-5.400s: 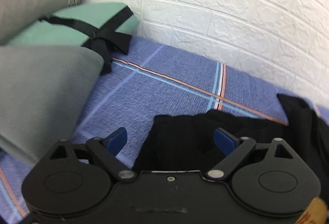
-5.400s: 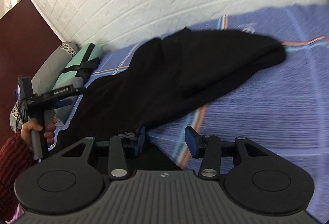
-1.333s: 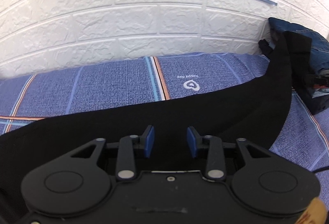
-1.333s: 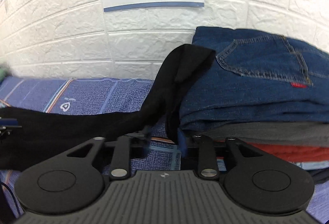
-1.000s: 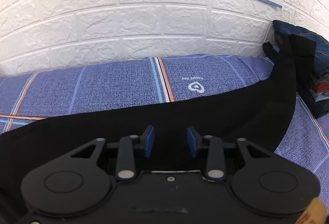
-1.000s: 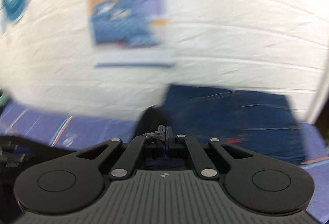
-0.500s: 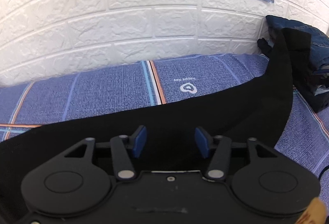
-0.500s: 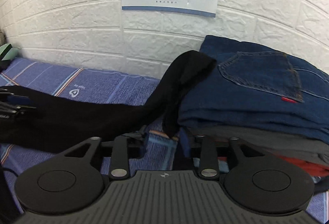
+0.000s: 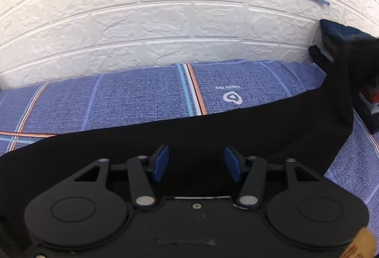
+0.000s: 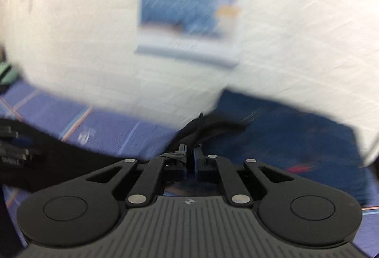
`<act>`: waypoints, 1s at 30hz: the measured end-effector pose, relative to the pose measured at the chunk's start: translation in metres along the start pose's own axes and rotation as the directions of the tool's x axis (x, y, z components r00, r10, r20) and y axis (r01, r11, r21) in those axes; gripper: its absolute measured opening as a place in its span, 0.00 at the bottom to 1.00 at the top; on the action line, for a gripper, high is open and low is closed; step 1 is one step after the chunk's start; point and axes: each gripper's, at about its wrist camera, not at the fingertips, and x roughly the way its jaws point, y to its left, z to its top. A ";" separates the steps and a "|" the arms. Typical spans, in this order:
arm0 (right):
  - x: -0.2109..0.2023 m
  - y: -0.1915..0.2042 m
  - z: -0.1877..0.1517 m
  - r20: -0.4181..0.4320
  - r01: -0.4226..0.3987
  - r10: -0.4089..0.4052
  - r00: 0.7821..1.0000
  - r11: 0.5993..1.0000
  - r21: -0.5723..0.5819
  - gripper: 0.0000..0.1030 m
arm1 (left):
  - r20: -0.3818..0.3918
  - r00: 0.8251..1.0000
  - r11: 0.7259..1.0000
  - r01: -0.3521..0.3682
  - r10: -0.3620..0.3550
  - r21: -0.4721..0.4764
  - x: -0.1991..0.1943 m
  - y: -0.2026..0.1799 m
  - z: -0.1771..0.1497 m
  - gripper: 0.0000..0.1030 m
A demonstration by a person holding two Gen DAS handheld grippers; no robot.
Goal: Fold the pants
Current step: 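Lay the pants flat on the bed and open both grippers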
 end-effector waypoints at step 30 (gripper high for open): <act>0.035 0.069 -0.013 -0.120 -0.308 0.300 0.946 0.950 -0.057 0.95 | 0.066 0.972 0.965 -0.233 0.227 0.121 -0.088 0.151 0.006 0.78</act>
